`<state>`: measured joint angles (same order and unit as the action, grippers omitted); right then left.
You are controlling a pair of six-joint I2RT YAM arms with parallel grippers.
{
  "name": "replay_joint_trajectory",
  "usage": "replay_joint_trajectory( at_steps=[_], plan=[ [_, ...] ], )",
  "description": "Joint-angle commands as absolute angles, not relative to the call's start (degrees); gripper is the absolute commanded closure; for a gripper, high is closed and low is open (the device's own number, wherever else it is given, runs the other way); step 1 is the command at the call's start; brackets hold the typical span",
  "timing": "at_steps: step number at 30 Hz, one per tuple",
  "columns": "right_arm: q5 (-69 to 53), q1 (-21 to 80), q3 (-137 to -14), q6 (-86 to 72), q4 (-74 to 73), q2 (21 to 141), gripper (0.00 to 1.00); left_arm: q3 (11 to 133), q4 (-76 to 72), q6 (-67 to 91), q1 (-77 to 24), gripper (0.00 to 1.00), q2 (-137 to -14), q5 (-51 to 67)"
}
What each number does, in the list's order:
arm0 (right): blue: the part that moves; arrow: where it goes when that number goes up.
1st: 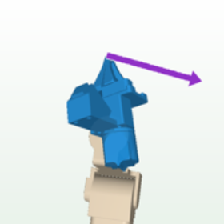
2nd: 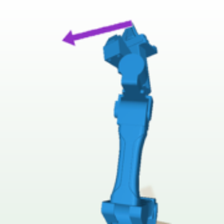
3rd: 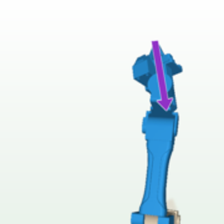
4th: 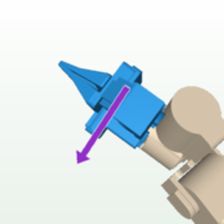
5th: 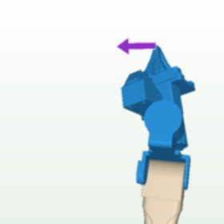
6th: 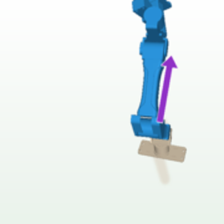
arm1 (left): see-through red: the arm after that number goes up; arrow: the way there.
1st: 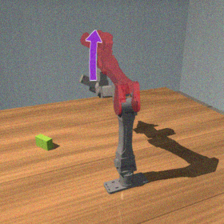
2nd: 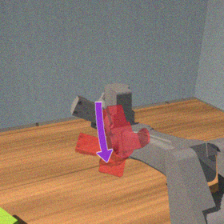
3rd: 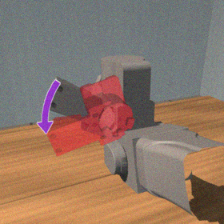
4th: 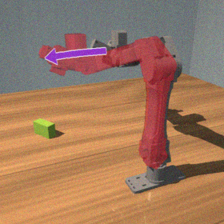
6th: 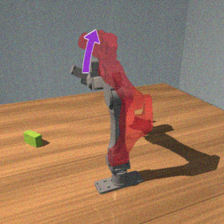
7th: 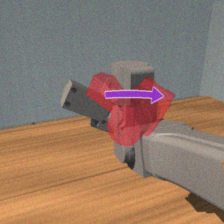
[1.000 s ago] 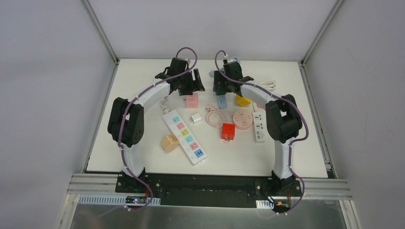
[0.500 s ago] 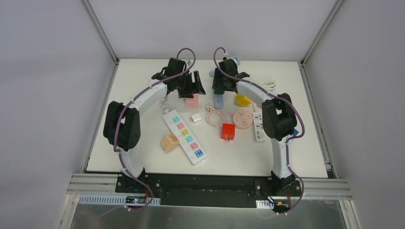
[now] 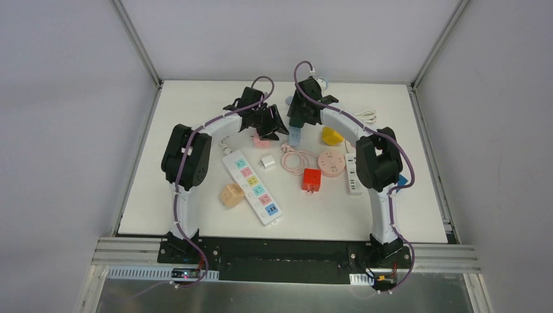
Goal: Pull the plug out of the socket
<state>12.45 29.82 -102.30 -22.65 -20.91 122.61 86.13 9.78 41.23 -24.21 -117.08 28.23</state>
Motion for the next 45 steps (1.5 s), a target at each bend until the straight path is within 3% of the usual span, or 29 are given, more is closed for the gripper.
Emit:
replay_joint_trajectory(
  at_steps=[1, 8, 17, 20, 24, 32, 34, 38, 40, 42, 45],
  plan=[
    [12.9, 30.0, -104.0, -27.7, -19.6, 123.1, 0.61, 91.3, 5.2, 45.1, -25.0, 0.47, -119.2, 28.3],
    [13.4, 29.5, -109.7, -29.7, -22.0, 127.7, 0.66, 100.6, 11.9, 45.3, -25.0, 0.55, -127.1, 26.9],
    [9.2, 28.3, -112.2, -30.7, -20.6, 130.6, 0.65, 104.9, 15.7, 46.1, -25.0, 0.71, -132.3, 27.3],
    [8.7, 28.2, -112.2, -30.8, -20.7, 131.1, 0.60, 105.2, 16.8, 45.9, -25.0, 0.74, -133.3, 27.2],
    [8.6, 28.1, -112.2, -30.4, -21.0, 131.5, 0.45, 106.2, 20.7, 46.3, -25.1, 0.75, -135.3, 26.7],
    [12.5, 28.2, -115.7, -26.3, -25.6, 133.8, 0.36, 107.4, 24.6, 47.3, -25.3, 0.76, -137.9, 27.8],
    [11.9, 28.3, -115.8, -25.9, -25.6, 133.6, 0.46, 107.9, 25.0, 47.5, -25.4, 0.76, -138.0, 28.2],
    [9.5, 28.4, -117.4, -25.3, -25.9, 132.5, 0.86, 108.2, 25.2, 48.2, -25.5, 0.78, -138.1, 29.0],
    [7.9, 28.6, -118.1, -25.3, -25.8, 131.5, 0.99, 107.9, 24.7, 48.7, -25.5, 0.78, -137.9, 29.9],
    [5.8, 28.6, -118.0, -25.7, -25.1, 130.0, 1.00, 107.7, 24.2, 48.6, -25.5, 0.75, -137.3, 30.8],
    [3.7, 28.6, -117.2, -26.0, -23.6, 127.7, 1.00, 107.7, 25.7, 46.3, -25.5, 0.58, -135.6, 29.2]
  ],
)
